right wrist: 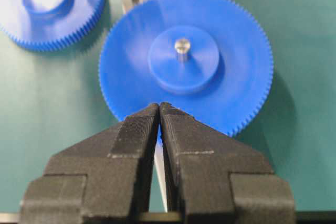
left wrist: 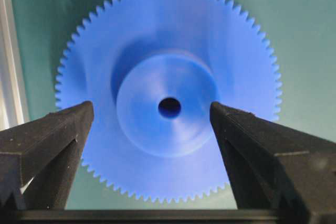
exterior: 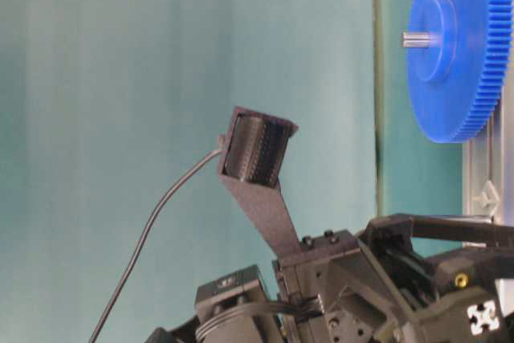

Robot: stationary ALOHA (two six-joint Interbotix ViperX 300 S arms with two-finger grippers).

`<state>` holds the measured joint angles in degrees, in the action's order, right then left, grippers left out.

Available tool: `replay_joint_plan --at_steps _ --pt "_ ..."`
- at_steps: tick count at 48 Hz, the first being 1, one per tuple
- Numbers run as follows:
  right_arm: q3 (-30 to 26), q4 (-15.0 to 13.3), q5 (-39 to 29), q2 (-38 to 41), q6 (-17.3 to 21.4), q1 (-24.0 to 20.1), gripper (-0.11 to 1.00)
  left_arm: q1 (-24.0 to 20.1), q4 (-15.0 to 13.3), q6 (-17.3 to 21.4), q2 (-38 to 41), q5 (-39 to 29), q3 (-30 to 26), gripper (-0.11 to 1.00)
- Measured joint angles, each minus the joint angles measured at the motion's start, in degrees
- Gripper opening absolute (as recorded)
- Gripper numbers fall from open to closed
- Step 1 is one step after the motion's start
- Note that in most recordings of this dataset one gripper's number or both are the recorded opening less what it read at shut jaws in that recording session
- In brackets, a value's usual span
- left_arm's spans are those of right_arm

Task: Insert the small gear onto the shaft.
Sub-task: 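Lower the left gripper over the small blue gear and grasp its hub, then lift the small gear and carry it up over the left shaft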

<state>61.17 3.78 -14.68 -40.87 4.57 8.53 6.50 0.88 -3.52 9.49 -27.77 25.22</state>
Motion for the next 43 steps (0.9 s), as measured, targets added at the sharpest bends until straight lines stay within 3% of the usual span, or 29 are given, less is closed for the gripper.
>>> replay_joint_plan --at_steps 26,43 --pt "1.49 0.09 -0.26 -2.99 1.58 0.00 0.15 0.09 0.00 -0.09 0.88 0.00 -0.35 0.92" --pt "2.11 0.18 -0.26 -3.08 1.58 0.00 0.15 0.97 0.00 -3.08 0.97 0.00 -0.44 0.92"
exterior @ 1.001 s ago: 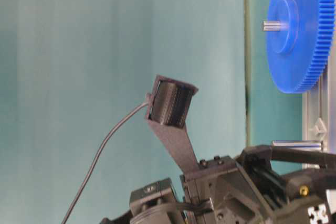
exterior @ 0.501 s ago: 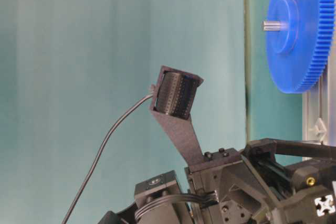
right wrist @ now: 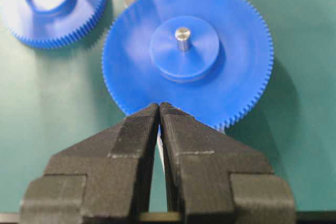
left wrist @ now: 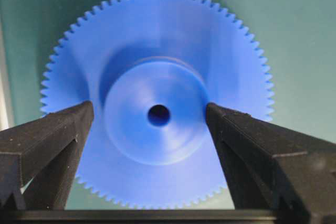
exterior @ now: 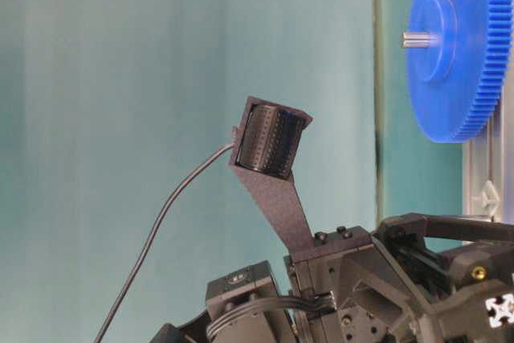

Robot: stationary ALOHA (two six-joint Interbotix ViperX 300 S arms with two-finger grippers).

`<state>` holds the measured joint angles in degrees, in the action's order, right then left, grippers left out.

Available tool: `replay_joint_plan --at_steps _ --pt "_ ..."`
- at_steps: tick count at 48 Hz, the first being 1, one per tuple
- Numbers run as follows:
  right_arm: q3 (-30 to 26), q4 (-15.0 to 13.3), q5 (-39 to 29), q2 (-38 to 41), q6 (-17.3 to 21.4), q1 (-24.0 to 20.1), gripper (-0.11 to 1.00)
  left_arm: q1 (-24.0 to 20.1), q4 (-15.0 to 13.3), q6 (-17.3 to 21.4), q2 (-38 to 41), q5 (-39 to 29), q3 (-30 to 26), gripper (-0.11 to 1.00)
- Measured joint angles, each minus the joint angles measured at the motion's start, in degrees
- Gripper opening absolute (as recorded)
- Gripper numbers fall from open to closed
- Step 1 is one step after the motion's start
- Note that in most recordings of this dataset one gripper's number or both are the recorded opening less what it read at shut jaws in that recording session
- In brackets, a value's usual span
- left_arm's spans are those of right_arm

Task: Insert the small gear onto the shaft.
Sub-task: 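Lift the small gear and carry it up over the left shaft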

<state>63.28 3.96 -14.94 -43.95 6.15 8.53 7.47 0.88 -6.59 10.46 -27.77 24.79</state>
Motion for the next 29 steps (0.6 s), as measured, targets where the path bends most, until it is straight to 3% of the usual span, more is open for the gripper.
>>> replay_joint_plan --at_steps 29 --pt "0.79 0.00 0.00 -1.23 0.09 0.00 0.15 0.26 0.00 0.00 1.23 0.97 0.00 0.92"
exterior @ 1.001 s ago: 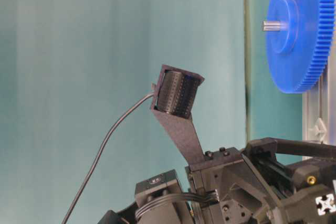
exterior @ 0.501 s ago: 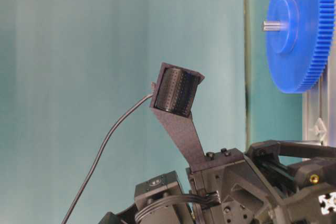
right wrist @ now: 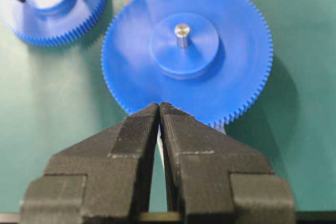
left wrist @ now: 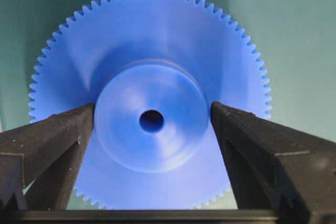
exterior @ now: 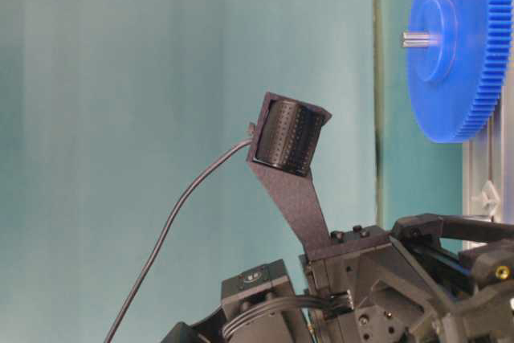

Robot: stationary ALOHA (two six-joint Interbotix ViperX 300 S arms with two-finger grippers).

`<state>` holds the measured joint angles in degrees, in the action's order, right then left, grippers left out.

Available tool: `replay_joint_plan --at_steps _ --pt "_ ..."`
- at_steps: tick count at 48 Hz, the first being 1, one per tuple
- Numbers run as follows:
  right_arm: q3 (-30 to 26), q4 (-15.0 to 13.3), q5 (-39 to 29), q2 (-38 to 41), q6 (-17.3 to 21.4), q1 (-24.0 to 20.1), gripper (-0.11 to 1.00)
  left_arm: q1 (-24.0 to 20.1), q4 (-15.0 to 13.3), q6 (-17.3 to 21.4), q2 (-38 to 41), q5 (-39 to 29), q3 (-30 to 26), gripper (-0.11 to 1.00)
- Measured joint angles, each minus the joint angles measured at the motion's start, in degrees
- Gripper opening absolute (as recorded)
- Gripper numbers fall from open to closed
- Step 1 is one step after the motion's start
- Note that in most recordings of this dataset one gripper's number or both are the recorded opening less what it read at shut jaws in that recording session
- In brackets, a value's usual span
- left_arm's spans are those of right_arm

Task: Insert the small gear onto the shaft.
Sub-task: 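Lift the small gear and carry it up over the left shaft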

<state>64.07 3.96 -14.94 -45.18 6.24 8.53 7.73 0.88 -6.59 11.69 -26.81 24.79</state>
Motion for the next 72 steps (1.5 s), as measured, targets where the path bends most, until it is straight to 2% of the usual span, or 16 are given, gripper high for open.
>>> replay_joint_plan --at_steps 16,27,48,60,72 --pt "0.18 0.00 -0.09 -0.79 0.09 -0.09 0.15 -0.09 0.18 -0.26 0.35 -1.32 -0.09 0.88" --pt "0.62 0.00 0.00 -0.97 0.09 -0.09 0.15 0.18 0.09 0.53 0.26 -4.66 -0.09 0.72" --pt "0.62 0.00 0.09 -1.67 0.09 0.00 0.15 -0.35 0.09 0.62 -4.22 -5.80 -1.05 0.72" --pt "0.88 0.00 0.00 -2.99 0.09 0.44 0.15 -2.64 0.09 0.70 -10.46 -9.76 -2.29 0.72" --pt "1.49 -0.09 0.00 -4.48 0.09 0.62 0.15 -8.53 0.18 2.11 -15.73 -10.55 -2.55 0.72"
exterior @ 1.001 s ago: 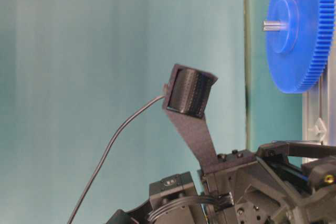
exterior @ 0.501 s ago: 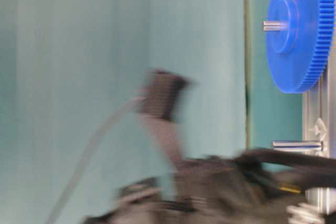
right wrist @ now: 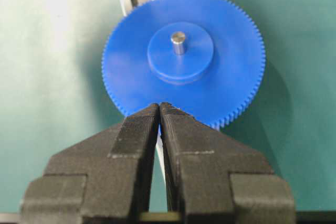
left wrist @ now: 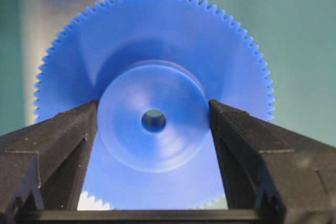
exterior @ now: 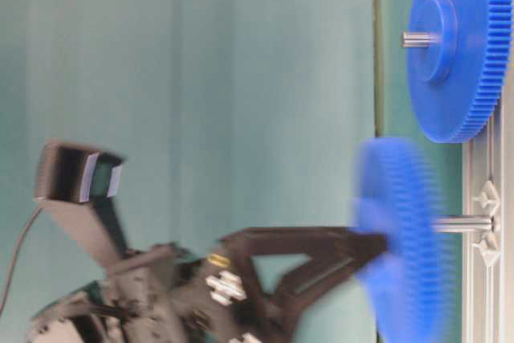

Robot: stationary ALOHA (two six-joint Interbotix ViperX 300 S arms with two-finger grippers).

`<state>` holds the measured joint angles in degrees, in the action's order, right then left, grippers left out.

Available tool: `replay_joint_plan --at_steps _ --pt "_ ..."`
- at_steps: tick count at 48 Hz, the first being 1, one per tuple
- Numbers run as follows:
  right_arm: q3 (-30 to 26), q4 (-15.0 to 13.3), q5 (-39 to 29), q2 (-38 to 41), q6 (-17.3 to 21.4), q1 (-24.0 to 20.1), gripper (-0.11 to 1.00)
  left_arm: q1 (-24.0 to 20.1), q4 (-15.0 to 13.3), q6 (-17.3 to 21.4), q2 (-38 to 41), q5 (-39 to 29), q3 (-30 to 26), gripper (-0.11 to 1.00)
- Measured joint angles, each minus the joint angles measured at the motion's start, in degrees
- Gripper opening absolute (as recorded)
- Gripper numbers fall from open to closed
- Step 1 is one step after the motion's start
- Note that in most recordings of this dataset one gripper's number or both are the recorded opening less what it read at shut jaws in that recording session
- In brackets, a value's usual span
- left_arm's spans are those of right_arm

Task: Insert the small gear onto the shaft.
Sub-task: 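Lift the small gear and carry it up over the left shaft, then align the gear's bore with the left shaft, meshing with the large gear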

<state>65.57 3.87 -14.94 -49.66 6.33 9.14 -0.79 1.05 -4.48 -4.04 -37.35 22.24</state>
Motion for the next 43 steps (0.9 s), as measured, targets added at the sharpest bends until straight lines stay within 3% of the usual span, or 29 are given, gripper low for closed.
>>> replay_joint_plan --at_steps 12,43 --pt "0.44 0.09 0.09 -1.41 0.00 0.00 0.15 -2.37 0.00 7.12 -0.53 0.00 0.00 0.72" --pt "1.14 -0.09 -0.35 -2.37 2.11 0.09 0.15 -4.66 0.00 8.00 3.08 2.20 0.00 0.72"
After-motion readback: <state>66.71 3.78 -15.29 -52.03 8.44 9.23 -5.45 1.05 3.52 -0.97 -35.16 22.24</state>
